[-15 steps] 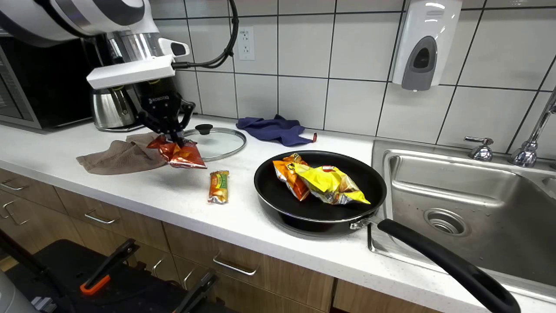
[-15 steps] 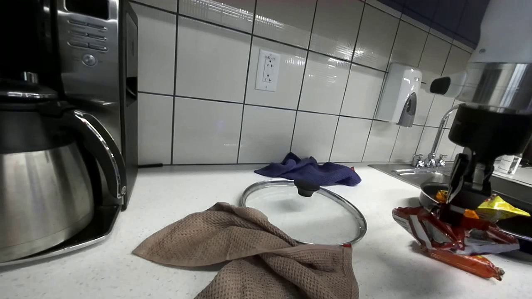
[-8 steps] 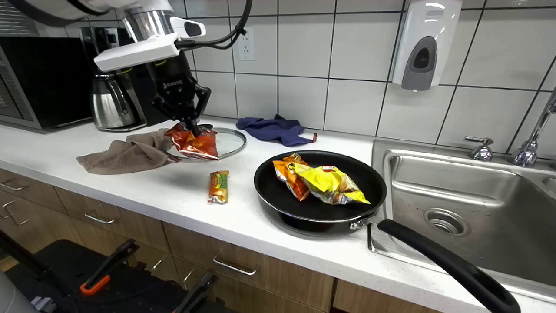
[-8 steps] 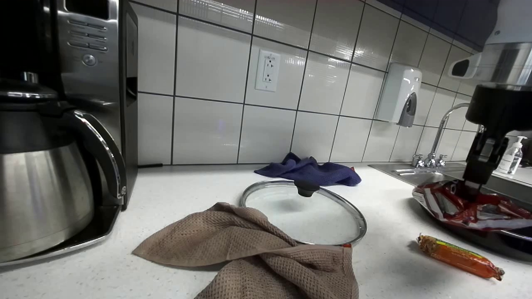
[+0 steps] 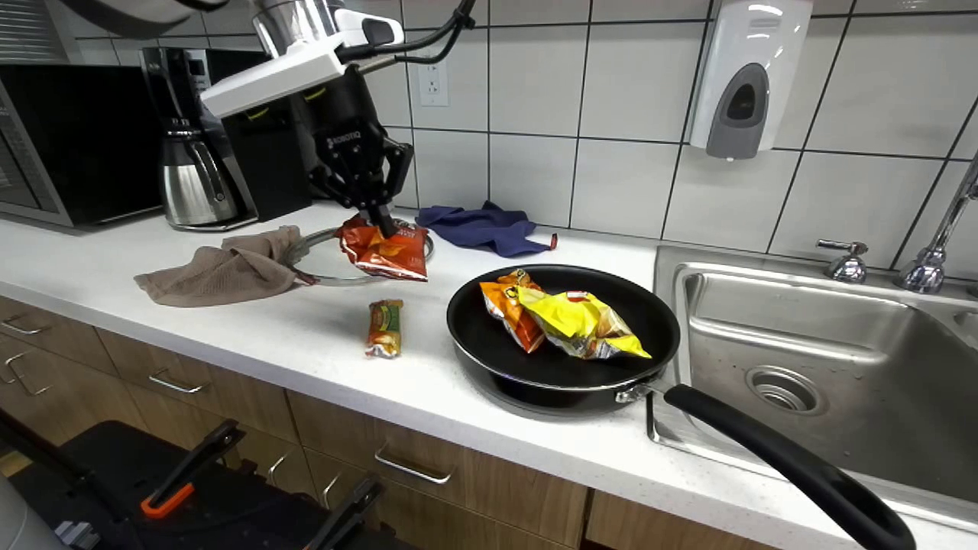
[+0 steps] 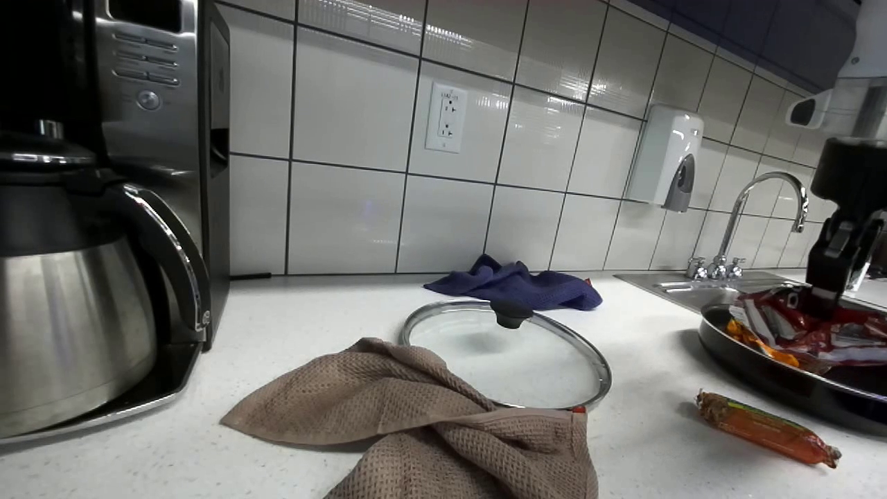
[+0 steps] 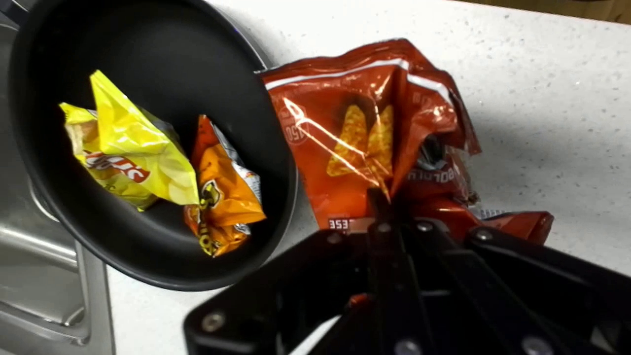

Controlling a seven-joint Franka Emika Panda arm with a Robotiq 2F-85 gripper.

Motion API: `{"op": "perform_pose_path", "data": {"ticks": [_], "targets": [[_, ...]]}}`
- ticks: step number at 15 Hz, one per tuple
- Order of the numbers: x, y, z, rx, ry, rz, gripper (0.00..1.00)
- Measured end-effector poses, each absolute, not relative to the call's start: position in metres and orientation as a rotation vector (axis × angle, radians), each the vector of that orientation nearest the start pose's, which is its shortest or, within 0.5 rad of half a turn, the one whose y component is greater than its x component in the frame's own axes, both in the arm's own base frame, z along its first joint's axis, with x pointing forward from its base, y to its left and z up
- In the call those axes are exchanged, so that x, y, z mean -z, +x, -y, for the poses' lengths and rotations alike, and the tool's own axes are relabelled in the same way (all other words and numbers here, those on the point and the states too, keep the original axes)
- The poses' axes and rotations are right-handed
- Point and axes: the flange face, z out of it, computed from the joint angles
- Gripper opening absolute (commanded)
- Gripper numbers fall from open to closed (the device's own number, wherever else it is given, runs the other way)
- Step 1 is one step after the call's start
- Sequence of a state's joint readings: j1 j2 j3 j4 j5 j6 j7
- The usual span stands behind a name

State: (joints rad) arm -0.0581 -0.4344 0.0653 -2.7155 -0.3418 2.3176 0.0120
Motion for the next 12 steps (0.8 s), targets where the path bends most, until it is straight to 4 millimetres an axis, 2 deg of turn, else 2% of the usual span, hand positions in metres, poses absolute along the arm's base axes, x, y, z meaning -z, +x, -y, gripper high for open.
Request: {"op": "perform_pose_path", "data": {"ticks": [8,12], "targets": [[-0.363,0.372,0.07,0.01,-3.478,0.266,0.0],[-0.353,0.361,0.089,-0.051,-3.487,0.281,0.0]]}}
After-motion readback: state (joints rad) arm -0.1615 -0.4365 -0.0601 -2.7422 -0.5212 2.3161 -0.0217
